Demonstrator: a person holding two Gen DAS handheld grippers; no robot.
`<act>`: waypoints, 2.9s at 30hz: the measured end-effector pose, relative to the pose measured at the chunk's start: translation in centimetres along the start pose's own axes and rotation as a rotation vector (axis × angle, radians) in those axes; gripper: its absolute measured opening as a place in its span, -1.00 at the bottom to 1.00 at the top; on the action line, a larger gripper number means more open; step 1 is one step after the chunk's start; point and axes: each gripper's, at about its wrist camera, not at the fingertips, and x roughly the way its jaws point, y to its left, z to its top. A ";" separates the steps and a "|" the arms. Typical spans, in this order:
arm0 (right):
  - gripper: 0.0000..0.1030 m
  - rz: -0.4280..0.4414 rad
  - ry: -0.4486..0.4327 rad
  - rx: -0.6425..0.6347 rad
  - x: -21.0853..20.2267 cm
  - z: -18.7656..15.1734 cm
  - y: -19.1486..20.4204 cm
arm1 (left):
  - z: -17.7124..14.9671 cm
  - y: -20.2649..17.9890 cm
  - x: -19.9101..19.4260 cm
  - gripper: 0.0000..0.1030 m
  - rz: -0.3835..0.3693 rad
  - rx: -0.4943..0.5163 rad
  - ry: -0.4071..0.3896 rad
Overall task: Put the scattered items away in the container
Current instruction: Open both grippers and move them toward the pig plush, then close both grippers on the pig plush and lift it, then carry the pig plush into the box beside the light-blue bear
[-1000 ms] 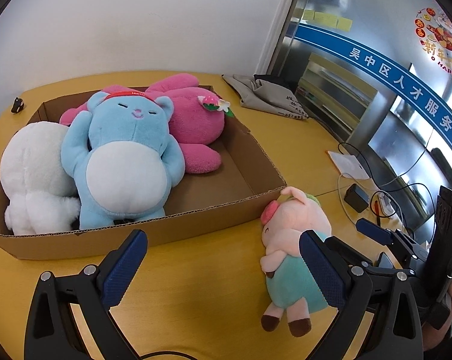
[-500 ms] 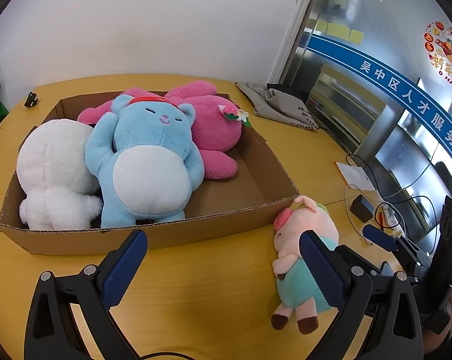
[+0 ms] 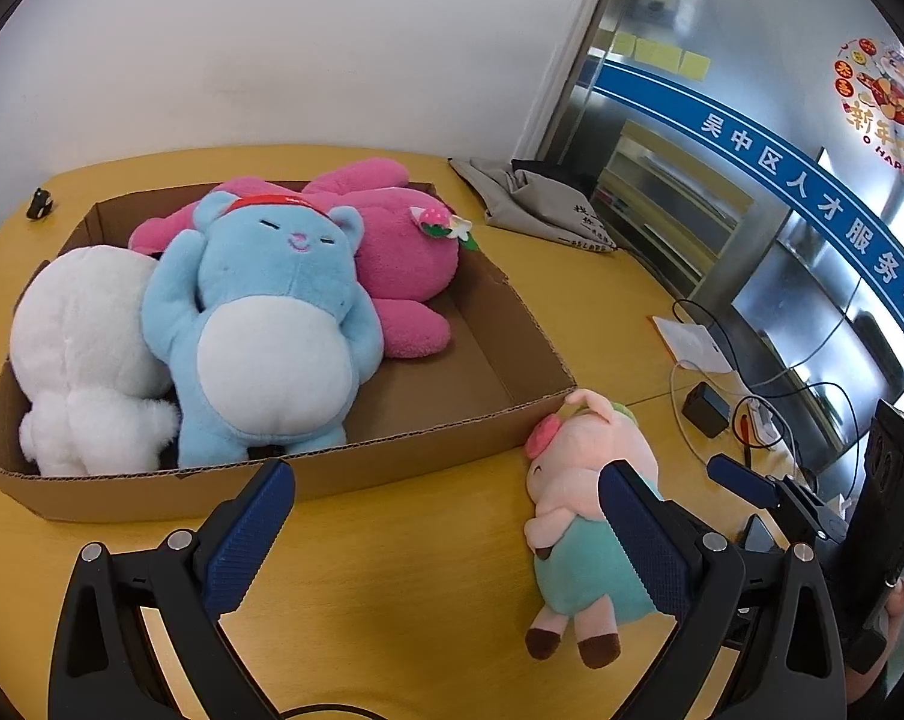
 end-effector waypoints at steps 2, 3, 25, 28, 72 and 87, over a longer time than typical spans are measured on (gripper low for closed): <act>0.72 0.000 0.000 0.014 0.0 -0.2 -0.4 | 0.6 -0.6 1.7 0.99 -0.027 0.015 0.038; 0.72 -0.005 0.002 0.021 0.0 -0.4 -0.6 | 0.9 -1.0 2.7 0.99 -0.036 0.024 0.063; 0.91 0.274 0.199 0.247 5.6 -6.1 -4.0 | -0.8 -10.2 16.4 0.82 -0.260 0.323 0.504; 0.68 0.302 0.158 0.240 5.2 -6.7 -3.3 | -1.1 -9.7 15.8 0.78 -0.266 0.294 0.479; 0.26 0.353 0.099 -0.095 15.3 9.5 0.1 | 13.7 2.1 19.6 0.70 -0.179 0.061 0.315; 0.11 0.285 0.152 -0.139 17.4 9.4 -0.3 | 17.1 2.4 17.2 0.35 -0.017 0.161 0.219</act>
